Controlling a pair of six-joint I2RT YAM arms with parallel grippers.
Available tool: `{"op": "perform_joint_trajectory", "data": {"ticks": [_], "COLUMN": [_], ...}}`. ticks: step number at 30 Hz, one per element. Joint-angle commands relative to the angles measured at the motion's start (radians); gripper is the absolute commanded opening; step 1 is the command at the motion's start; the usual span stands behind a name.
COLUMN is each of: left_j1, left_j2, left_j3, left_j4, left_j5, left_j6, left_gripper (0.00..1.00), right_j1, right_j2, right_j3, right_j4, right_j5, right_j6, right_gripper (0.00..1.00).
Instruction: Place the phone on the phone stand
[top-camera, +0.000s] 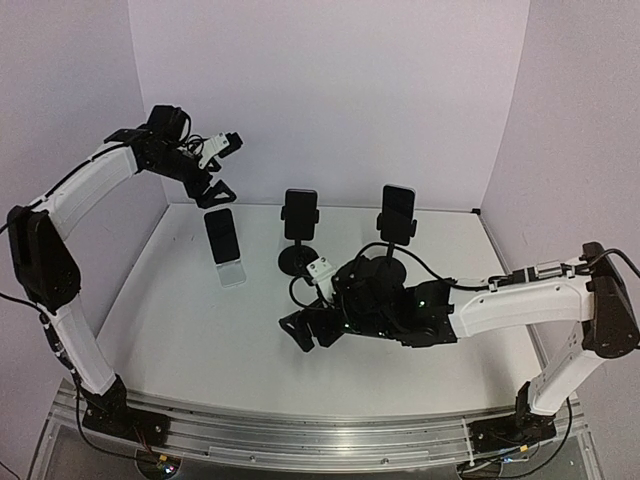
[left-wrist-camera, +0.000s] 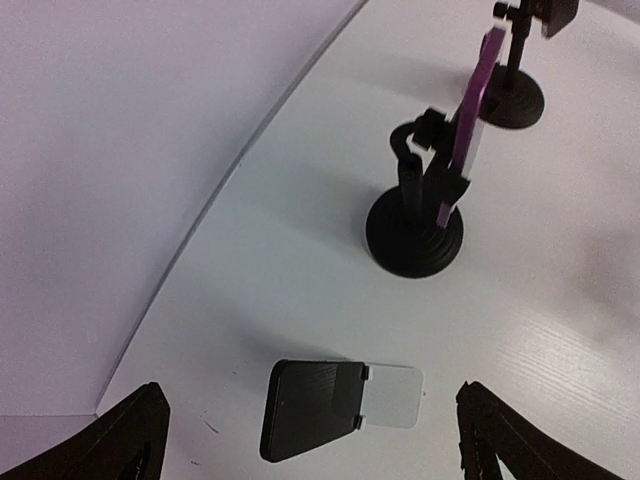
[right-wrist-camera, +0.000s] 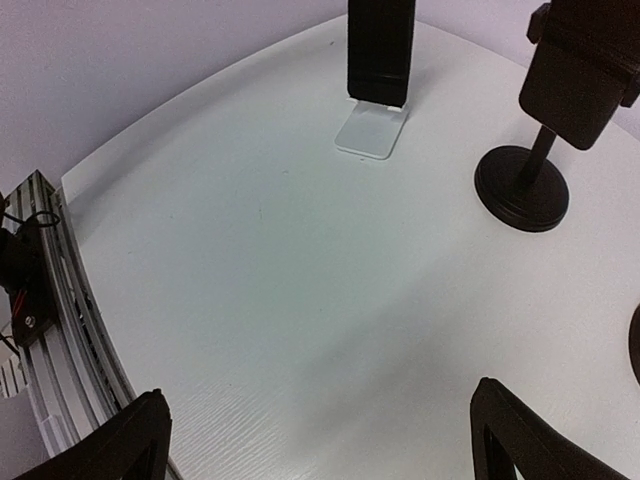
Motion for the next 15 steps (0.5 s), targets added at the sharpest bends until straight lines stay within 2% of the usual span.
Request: {"op": "perform_joint_trajectory", "data": {"ticks": [1, 4, 10, 15], "left_j1": [-0.001, 0.001, 0.013, 0.121], "left_j2": [-0.174, -0.324, -0.617, -0.801], "left_j3": [-0.131, -0.332, -0.753, -1.02], "left_j4": [0.191, 0.297, 0.482, 0.535], "left_j5": [0.097, 0.063, -0.199, -0.298], "left_j6": [-0.218, -0.396, -0.736, -0.944], "left_gripper": [1.0, 1.0, 1.0, 1.0], "right_j1": [-0.086, -0.164, -0.321, -0.505], "right_j2": [-0.017, -0.079, -0.288, -0.401], "right_j3": [-0.007, -0.103, -0.295, -0.379], "right_j4": [-0.009, -0.023, -0.148, -0.304], "right_j5": [0.061, 0.107, 0.171, 0.139], "right_j6": [0.151, 0.28, 0.458, 0.511], "right_gripper": [0.98, 0.98, 0.98, 0.98]}}
